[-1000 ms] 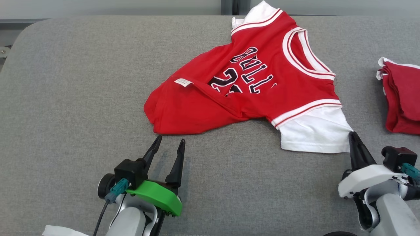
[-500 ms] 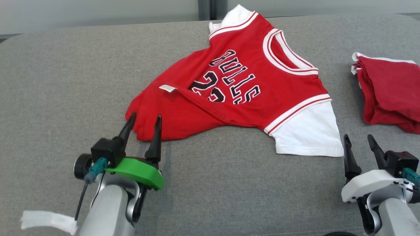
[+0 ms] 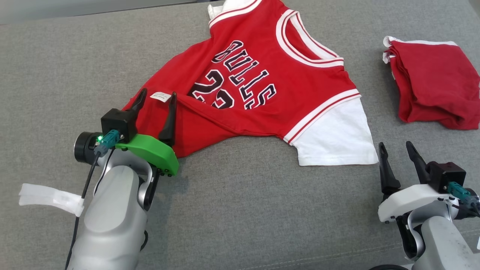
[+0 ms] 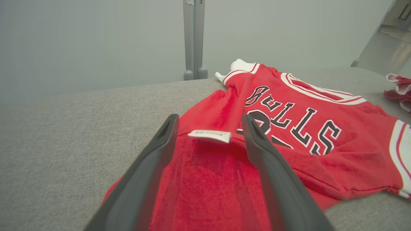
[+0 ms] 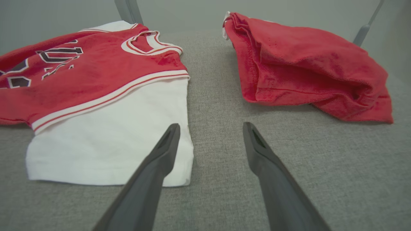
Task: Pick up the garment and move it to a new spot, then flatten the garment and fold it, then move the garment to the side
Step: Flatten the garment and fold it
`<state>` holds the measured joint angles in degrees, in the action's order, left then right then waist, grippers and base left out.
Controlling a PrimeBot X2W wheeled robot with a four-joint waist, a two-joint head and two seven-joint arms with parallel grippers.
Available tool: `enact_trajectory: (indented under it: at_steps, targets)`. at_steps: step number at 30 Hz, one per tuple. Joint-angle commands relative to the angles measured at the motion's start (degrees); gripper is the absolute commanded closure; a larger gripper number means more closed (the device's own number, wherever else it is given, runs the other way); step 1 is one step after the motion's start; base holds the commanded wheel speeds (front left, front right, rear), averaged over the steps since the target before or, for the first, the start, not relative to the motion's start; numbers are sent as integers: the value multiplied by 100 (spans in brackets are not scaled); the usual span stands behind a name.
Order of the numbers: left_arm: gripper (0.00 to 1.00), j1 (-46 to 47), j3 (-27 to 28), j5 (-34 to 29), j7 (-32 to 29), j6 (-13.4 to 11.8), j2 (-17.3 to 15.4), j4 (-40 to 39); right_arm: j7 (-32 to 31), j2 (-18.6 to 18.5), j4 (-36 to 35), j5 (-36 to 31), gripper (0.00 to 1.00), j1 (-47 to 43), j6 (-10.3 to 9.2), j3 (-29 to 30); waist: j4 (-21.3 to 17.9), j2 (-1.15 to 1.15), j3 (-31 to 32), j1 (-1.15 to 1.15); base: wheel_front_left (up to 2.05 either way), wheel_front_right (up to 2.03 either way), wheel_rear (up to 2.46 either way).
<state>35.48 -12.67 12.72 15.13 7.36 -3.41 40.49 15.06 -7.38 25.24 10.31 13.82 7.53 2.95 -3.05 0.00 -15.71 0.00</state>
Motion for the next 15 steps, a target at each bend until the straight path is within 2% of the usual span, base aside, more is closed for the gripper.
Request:
enact_trajectory:
  at_steps: [1,6,14,15]
  targets:
    - [0,56,-11,60,-2,17,-46,82,12,12,-11,5,0,61,-9,-8,-72,0,-70,0,0,0,0]
    - [0,109,121,95,-2,18,-41,226,12,59,-29,-20,0,92,-9,-5,-115,0,-125,0,0,0,0]
    - [0,62,238,83,-2,19,1,34,12,93,7,20,0,175,-9,-38,-160,0,-211,0,0,0,0]
    - [45,64,246,82,-2,18,2,39,12,95,12,19,0,182,-9,-44,-168,0,-218,0,0,0,0]
